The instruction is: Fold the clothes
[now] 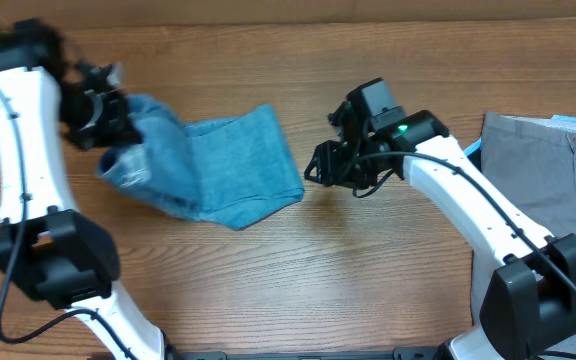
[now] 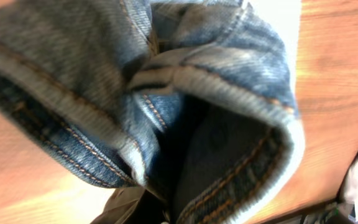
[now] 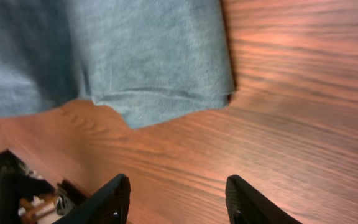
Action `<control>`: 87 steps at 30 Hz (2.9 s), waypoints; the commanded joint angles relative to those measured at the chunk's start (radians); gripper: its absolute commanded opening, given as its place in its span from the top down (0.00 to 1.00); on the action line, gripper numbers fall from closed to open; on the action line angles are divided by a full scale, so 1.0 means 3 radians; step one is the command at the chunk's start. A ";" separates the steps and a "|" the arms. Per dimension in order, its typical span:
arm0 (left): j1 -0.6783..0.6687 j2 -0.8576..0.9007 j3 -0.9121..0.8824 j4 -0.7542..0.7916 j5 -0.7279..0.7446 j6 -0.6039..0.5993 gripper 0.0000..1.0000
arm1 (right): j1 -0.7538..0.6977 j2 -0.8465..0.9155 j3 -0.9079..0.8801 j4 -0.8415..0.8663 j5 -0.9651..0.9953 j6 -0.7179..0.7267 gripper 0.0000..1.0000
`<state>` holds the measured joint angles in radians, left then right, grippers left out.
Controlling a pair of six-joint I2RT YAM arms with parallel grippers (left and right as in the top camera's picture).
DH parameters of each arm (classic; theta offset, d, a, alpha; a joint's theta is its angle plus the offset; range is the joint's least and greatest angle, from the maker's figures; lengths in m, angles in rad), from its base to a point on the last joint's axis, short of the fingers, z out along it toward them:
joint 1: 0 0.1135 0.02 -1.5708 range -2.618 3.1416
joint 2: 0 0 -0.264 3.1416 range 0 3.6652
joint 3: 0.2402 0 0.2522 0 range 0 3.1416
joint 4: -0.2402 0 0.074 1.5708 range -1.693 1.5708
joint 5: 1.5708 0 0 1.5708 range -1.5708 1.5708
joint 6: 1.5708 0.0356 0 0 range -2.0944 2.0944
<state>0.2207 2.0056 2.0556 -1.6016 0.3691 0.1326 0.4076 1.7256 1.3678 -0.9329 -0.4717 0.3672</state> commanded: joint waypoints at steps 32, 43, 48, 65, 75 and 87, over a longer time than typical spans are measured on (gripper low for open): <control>-0.0816 0.0084 -0.0149 0.0406 -0.0617 -0.0949 0.28 | 0.0224 0.0100 0.0020 0.1312 -0.0367 -0.0348 0.55; -0.0690 0.0085 -0.0984 0.0716 -0.0641 -0.0855 0.88 | 0.0659 0.0868 0.0020 0.1011 0.0726 0.0502 0.90; -0.0693 0.0085 -0.1157 0.0902 -0.0591 -0.0813 0.61 | 0.0352 0.1253 -0.0032 0.0673 0.0632 0.0834 0.90; -0.0699 0.0098 -0.2005 0.1989 0.0223 -0.0472 0.02 | 0.0211 0.1011 0.0018 0.0586 0.0341 0.0294 0.82; -0.0810 0.0098 -0.2771 0.2907 0.1292 -0.0136 0.25 | 0.0211 0.1013 0.0001 0.0646 0.0342 0.0296 0.82; -0.0516 0.0025 -0.1920 0.2733 0.1462 -0.0373 0.96 | -0.0114 0.0411 0.0333 -0.0071 0.0346 0.0005 0.83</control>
<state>-0.0135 2.0239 1.3193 -0.7872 0.7547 0.0692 0.4309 1.9785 1.3926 -0.9184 -0.3931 0.4278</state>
